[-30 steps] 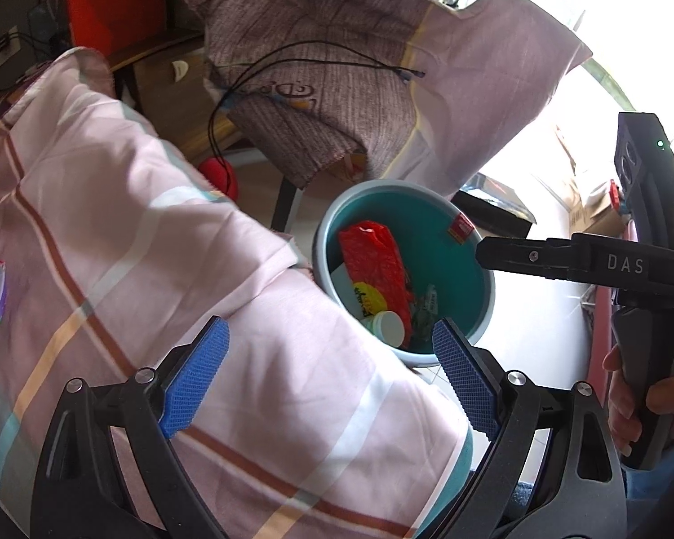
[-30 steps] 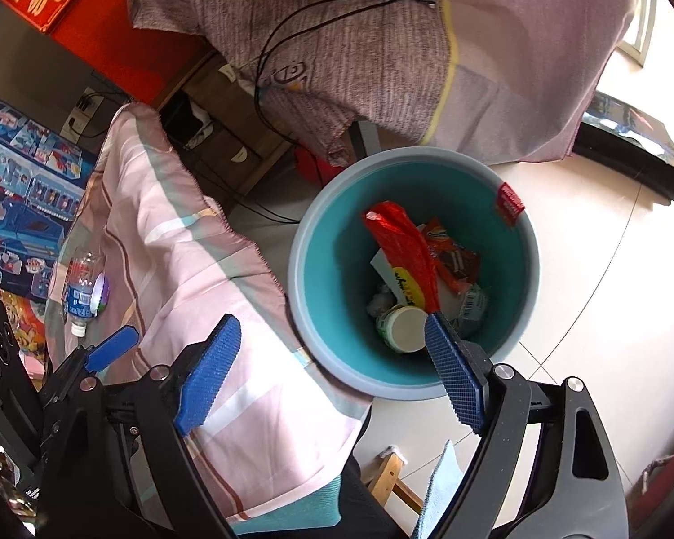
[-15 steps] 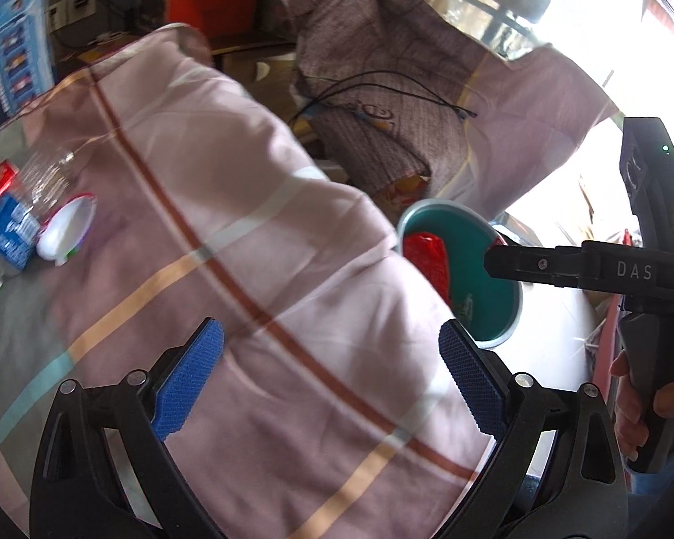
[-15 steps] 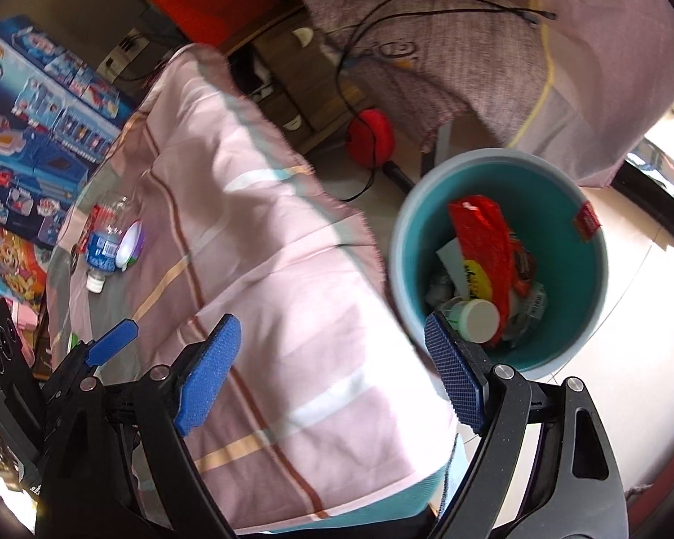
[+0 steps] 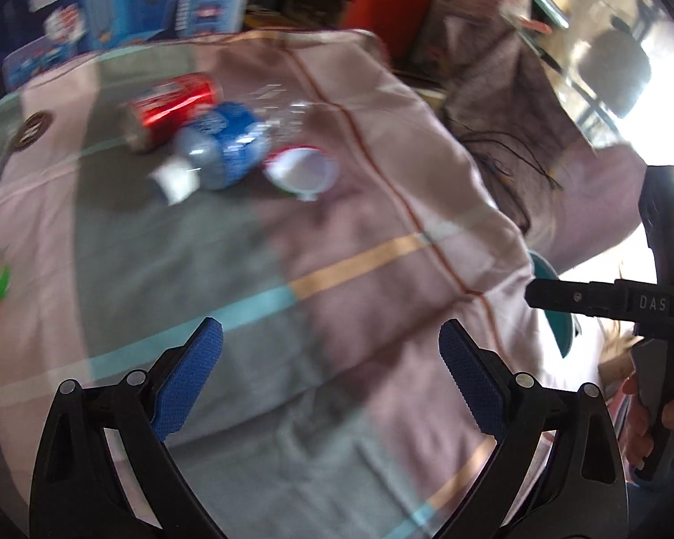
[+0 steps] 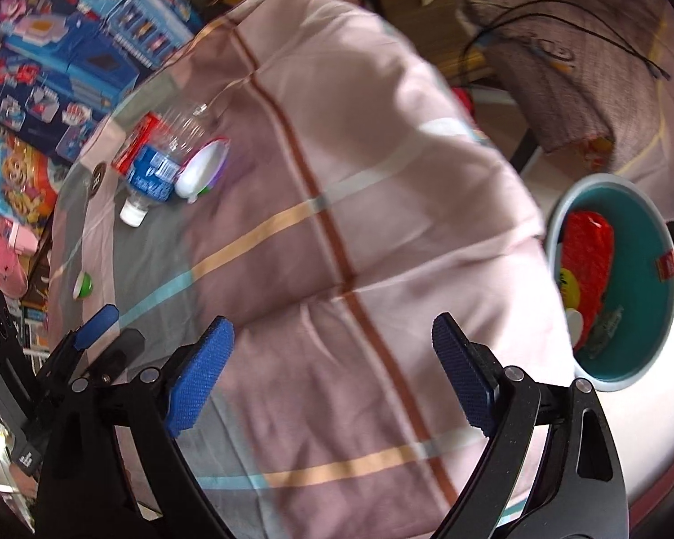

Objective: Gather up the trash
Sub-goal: 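Move both grippers back over the table toward the white cup, then grasp the white-and-red cup rim with the left gripper while the right grasps the cup lid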

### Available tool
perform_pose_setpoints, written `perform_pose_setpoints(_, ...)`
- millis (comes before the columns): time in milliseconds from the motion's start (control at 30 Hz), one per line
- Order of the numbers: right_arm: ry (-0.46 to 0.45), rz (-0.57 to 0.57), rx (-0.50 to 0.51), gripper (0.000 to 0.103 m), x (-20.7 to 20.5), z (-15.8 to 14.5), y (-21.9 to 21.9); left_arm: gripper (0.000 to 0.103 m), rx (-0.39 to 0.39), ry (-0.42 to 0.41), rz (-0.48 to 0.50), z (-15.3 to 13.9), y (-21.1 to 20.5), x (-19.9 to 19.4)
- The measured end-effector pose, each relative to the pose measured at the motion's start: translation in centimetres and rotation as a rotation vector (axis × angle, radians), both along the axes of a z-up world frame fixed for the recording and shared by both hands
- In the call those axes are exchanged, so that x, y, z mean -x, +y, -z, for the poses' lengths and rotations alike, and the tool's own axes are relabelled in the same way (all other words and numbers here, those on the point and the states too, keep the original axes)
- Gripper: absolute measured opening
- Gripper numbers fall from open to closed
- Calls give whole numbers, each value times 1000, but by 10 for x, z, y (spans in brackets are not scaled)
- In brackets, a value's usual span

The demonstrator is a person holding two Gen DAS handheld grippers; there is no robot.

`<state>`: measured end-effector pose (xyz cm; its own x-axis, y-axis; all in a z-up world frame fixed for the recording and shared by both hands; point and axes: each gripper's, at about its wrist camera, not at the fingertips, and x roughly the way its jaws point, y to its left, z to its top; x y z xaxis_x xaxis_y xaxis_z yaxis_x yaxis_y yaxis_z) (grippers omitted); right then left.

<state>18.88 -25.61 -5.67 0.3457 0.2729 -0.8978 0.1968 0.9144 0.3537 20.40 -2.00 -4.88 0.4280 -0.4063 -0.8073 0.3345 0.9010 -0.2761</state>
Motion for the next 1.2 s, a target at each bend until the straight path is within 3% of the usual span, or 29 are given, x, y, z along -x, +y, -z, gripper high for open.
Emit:
perform_pose_setpoints(300,19,-117,2,86,-32,5,75,97,5,37,-200,13,109,-9)
perform_pose_setpoints(633,31,-233,-25,86,-62,15,141,97,-31,40,-325,16,175,-9)
perform_pose_setpoints(933,38,-267,-14,86,-82,27,163,96,-66,43,-498,17,238,-32)
perform_pose_setpoints(1167,21,-266,22,86,-94,26,157,80,-18,85,-573,24,258,-54)
perform_pose_setpoints(1200,21,-263,25,86,-96,27,155,71,-19,90,-572,26,258,-56)
